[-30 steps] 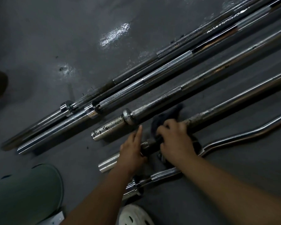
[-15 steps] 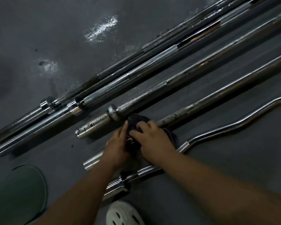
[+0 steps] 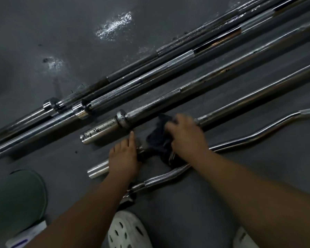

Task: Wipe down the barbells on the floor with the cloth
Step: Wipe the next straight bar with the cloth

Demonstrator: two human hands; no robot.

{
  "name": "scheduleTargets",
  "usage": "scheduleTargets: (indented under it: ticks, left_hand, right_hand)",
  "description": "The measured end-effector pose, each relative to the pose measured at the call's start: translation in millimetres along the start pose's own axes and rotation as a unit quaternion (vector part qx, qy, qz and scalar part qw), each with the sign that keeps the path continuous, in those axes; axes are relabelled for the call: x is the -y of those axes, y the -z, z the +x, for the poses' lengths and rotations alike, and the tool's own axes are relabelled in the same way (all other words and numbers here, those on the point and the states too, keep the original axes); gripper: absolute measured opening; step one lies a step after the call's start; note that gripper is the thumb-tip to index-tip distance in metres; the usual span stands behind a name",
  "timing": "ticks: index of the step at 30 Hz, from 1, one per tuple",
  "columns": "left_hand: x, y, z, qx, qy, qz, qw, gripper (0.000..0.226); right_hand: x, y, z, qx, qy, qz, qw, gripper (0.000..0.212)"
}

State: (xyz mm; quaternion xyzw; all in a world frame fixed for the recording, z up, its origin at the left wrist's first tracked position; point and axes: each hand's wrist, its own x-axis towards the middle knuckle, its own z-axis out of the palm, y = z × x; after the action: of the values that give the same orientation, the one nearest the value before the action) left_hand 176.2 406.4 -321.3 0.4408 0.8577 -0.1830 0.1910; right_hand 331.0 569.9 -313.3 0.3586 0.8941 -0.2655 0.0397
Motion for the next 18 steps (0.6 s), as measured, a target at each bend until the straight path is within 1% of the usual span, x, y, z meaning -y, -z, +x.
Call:
scheduleTargets:
  ticks: [1,2,3,4,6,8,10,11,13,15,16,18]
  left_hand:
    - [-4.2,0.3,-4.1,-0.016,0.007,0.019,1.0,0.108]
    - [-10.2,0.5,-7.6,-0.033,0.008,0.031,0.999,0.104]
    - [-18.1,1.6,-11.0,-0.051,0.001,0.034,0.998,0.1]
    - [-27.0,3.1,-14.6,-0.059,-0.01,0.031,0.998,0.097]
    - [-46.2,11.7,-20.9,-0.012,-0.021,0.02,1.0,0.095]
    - [-58.2,25.0,-19.8,0.077,-0.028,0.023,0.996,0.097]
    - [-53.5,43.1,-7.3,0.172,-0.039,0.008,0.984,0.1]
    - [-47.5,51.7,-1.3,0.214,-0.052,0.002,0.975,0.096]
    - [-39.1,70.7,8.3,0.267,-0.087,0.028,0.959,0.077]
    - [-34.4,86.2,16.8,0.284,-0.116,0.061,0.95,0.064]
    - [-33.0,92.2,20.2,0.279,-0.132,0.077,0.948,0.061]
    - [-30.0,93.8,27.6,0.247,-0.183,0.109,0.945,0.061]
  right_hand:
    - [-8.9,8.0,3.9,-0.03,-0.087,0.005,0.996,0.042]
    - [-10.4,11.4,5.5,-0.042,-0.155,0.011,0.987,0.045]
    - [-4.1,14.2,6.7,-0.029,-0.176,-0.002,0.984,0.045]
    - [4.3,14.6,7.6,0.0,-0.169,-0.028,0.985,0.044]
    - [15.7,13.1,9.5,0.045,-0.149,-0.052,0.986,0.043]
    - [14.5,14.8,14.8,0.071,-0.146,-0.037,0.986,0.046]
    - [9.7,17.4,15.4,0.095,-0.144,-0.033,0.984,0.051]
    - [8.8,17.1,12.4,0.102,-0.135,-0.04,0.985,0.052]
    - [10.2,16.1,5.2,0.092,-0.123,-0.06,0.986,0.052]
    - [13.6,12.8,-1.5,0.068,-0.112,-0.07,0.989,0.048]
    - [14.6,9.9,-4.3,0.053,-0.107,-0.077,0.99,0.046]
    - [11.5,1.8,-6.8,0.011,-0.075,-0.097,0.992,0.042]
